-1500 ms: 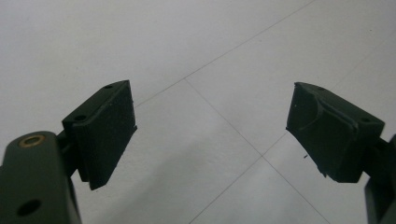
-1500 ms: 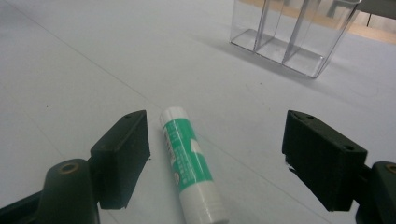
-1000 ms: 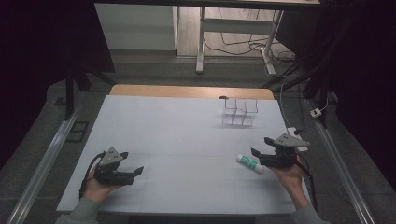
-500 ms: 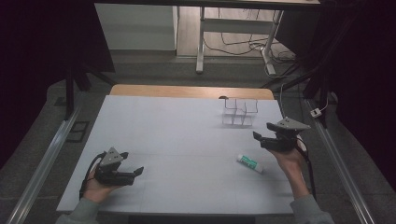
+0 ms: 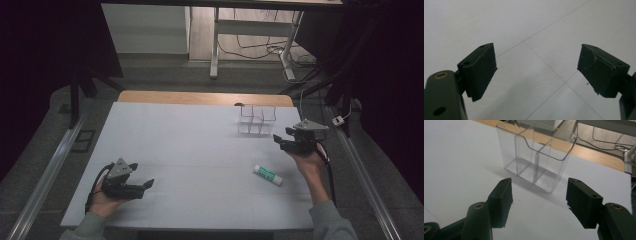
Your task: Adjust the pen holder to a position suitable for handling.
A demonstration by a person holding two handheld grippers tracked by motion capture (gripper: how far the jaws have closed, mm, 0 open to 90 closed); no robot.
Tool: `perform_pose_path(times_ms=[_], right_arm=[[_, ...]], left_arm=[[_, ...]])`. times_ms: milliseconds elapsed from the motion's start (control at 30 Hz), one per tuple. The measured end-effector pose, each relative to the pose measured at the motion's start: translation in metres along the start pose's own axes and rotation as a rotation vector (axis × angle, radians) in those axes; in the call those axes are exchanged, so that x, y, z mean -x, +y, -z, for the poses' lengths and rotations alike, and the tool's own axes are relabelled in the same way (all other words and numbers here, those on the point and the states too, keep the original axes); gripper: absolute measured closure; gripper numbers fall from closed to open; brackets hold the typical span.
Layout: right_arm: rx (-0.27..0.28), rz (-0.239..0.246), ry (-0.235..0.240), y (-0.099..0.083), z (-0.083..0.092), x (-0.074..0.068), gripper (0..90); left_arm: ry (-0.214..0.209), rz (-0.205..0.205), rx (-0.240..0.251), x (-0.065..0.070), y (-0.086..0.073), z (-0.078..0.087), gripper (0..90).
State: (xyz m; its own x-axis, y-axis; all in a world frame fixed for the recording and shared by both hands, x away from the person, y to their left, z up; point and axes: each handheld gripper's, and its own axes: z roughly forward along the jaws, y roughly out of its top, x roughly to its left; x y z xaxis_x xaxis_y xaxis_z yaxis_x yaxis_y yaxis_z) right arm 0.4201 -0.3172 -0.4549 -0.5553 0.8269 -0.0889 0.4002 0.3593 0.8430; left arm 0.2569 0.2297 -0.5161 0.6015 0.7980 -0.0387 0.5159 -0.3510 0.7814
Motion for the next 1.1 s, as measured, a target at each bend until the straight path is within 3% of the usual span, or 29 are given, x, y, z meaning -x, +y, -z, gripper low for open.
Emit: perform_pose_path(times_ms=[300,567,900,967,1100], right_arm=[[-0.034,-0.03,0.004,-0.003,-0.011,0.014,59.0],[-0.069,-0.039,0.015,-0.006,-0.03,0.024,88.9],[-0.088,-0.036,-0.001,-0.009,-0.041,0.03,89.3],[-0.072,-0.075,-0.003,-0.01,-0.043,0.037,89.3],[-0.082,-0.087,-0.031,-0.007,-0.05,0.045,89.3]], left_arm=[[0.013,-0.002,0.005,0.0,0.0,0.001,15.8],[0.007,0.0,-0.004,0.0,0.0,0.0,16.0],[0.002,-0.005,-0.012,0.001,0.0,0.0,15.7],[-0.001,-0.005,-0.014,0.0,0.0,-0.001,15.7],[-0.001,-0.007,-0.018,0.0,0.0,-0.002,15.6]])
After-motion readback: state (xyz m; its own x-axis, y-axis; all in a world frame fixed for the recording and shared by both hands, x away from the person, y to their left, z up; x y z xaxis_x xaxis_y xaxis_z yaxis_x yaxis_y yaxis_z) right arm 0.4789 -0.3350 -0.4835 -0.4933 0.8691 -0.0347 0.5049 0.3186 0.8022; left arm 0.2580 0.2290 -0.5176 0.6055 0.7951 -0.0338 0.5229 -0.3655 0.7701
